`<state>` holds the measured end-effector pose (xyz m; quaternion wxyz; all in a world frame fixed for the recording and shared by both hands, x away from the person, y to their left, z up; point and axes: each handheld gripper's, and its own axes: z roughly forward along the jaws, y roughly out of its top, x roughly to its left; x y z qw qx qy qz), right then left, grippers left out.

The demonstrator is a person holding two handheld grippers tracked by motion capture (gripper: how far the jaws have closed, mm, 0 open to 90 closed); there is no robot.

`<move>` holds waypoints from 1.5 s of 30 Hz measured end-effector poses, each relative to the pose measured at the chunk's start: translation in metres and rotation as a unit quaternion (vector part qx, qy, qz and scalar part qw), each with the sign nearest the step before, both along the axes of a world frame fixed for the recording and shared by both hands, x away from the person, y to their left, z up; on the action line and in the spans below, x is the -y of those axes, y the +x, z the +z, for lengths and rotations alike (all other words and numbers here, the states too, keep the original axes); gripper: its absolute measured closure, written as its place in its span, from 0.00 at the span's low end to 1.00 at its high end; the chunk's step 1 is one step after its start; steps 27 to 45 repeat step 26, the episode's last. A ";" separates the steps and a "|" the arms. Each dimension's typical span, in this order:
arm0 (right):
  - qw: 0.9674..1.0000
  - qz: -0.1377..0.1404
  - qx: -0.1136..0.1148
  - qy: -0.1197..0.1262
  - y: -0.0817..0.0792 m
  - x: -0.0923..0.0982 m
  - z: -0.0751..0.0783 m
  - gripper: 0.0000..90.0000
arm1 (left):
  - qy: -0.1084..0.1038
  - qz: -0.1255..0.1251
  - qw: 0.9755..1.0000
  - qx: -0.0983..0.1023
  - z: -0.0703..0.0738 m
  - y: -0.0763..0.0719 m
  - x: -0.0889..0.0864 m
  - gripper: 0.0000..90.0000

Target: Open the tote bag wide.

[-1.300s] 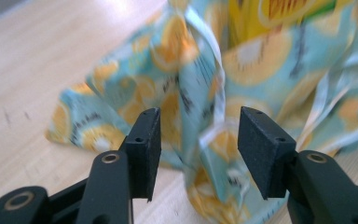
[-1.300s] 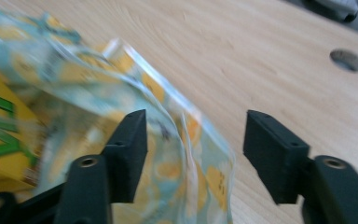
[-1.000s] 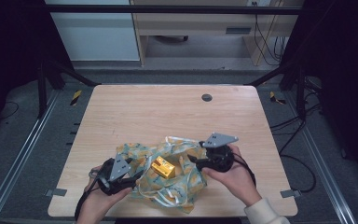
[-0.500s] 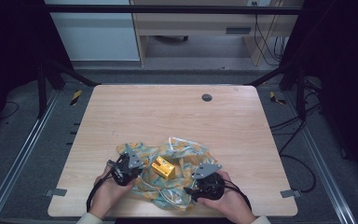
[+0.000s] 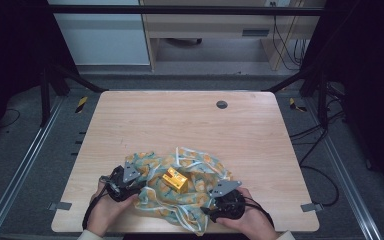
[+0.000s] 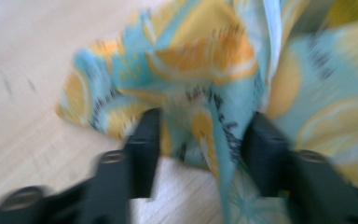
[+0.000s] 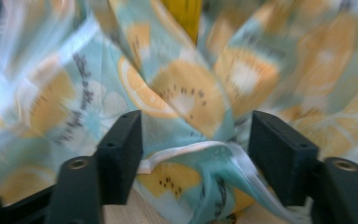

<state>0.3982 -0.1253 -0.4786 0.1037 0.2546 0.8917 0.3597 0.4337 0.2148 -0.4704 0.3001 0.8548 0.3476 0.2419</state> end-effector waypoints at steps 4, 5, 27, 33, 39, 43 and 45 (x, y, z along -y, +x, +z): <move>0.998 -0.017 0.035 0.042 0.000 0.014 0.022 0.25 | -0.049 0.014 0.998 0.036 0.016 -0.009 -0.002 0.36; 0.997 -0.025 0.046 0.051 0.000 0.018 0.027 0.22 | -0.066 0.018 0.997 0.048 0.019 -0.010 -0.003 0.33; 0.953 -0.287 0.058 0.082 0.045 0.145 0.013 0.10 | -0.123 0.176 0.975 0.060 0.017 0.017 -0.089 0.09; 0.953 -0.287 0.058 0.082 0.045 0.145 0.013 0.10 | -0.123 0.176 0.975 0.060 0.017 0.017 -0.089 0.09; 0.953 -0.287 0.058 0.082 0.045 0.145 0.013 0.10 | -0.123 0.176 0.975 0.060 0.017 0.017 -0.089 0.09; 0.953 -0.287 0.058 0.082 0.045 0.145 0.013 0.10 | -0.123 0.176 0.975 0.060 0.017 0.017 -0.089 0.09; 0.953 -0.287 0.058 0.082 0.045 0.145 0.013 0.10 | -0.123 0.176 0.975 0.060 0.017 0.017 -0.089 0.09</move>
